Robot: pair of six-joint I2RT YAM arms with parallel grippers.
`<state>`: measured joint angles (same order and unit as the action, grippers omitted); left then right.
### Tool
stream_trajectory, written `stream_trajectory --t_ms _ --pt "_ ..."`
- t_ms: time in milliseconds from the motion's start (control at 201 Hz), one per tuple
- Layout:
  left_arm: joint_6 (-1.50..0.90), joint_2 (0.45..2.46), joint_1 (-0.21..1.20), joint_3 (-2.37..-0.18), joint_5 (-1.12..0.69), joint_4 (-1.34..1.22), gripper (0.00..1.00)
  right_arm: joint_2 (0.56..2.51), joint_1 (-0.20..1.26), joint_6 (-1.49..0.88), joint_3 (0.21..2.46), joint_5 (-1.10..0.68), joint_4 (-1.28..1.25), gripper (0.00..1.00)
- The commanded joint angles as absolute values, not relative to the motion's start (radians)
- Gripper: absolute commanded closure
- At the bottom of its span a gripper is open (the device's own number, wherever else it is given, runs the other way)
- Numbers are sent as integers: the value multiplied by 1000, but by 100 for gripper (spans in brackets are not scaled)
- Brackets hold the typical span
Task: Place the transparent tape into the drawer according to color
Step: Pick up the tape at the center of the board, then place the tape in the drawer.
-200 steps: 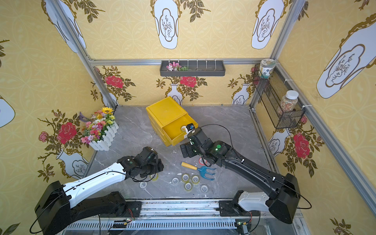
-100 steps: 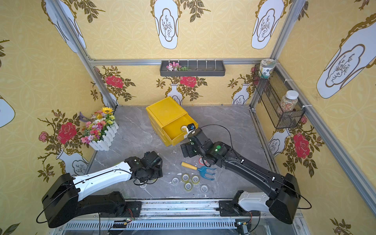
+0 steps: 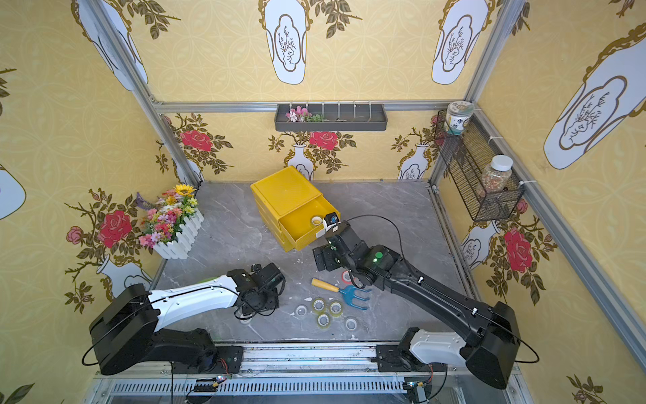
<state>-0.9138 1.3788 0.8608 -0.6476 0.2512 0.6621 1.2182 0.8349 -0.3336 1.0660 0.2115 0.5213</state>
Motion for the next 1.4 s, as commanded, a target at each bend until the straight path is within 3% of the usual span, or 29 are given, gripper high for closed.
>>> stream_trajectory --t_ms 0,259,602,1041,1394 --pt "-905 1393 861 -635 242 627 33 1210 834 -340 1063 227 491 3" --pt "-895 1392 861 -640 233 617 51 1205 834 -342 1060 230 488 3" --pt "-889 1278 861 -741 271 734 53 1192 826 -357 1055 242 485 3" --pt "-796 1174 858 -1131 426 923 53 1172 823 -368 1039 249 485 3" --pt "-637 1323 848 -1437 439 823 52 1167 822 -375 1036 256 480 3"
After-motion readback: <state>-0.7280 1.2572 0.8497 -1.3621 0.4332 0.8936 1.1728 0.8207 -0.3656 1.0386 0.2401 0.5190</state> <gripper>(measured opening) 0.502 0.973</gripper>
